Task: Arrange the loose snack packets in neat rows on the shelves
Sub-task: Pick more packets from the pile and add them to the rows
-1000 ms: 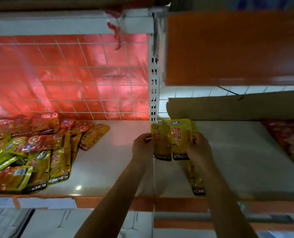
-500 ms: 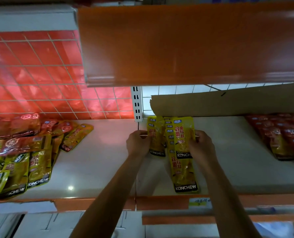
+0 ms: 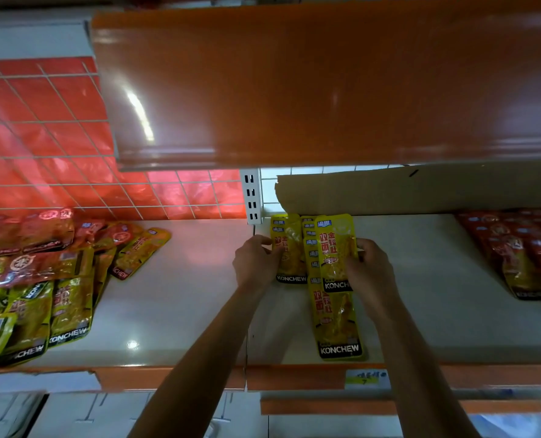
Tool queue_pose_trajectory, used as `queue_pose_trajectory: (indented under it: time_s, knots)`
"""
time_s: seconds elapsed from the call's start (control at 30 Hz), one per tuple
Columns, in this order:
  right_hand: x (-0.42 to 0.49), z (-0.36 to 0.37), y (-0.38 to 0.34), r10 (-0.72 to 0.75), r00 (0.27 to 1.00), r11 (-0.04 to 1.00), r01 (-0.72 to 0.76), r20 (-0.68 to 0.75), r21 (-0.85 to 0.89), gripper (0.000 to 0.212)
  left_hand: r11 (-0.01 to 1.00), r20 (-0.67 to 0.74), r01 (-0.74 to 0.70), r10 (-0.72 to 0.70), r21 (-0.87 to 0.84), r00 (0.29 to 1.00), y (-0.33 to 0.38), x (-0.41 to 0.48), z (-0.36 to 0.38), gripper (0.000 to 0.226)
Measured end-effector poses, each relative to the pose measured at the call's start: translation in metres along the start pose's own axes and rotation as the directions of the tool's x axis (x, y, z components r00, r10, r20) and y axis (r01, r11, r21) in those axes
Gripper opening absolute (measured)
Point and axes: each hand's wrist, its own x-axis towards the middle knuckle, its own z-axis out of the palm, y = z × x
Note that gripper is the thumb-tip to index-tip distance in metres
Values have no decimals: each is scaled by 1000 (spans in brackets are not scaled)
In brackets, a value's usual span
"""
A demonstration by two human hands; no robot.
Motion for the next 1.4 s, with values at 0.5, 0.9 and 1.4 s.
queue_pose_trajectory:
  time_s: [0.5,0.9,1.4]
  knots:
    - [-7,19,-12,-52,997,999,53,50,-14,37,975,-113,-218,212,-44,971,4,-12,-2,31]
    - [-16,36,-22,-233,971,936,238,52,-261,39,957,45,-80,96,-279,994,-11,-17,-17,13]
    - [-13,43,-12,-338,934,839,354,115,-412,39,993,-22,-111,110,-36,994,-12,-23,-6,30]
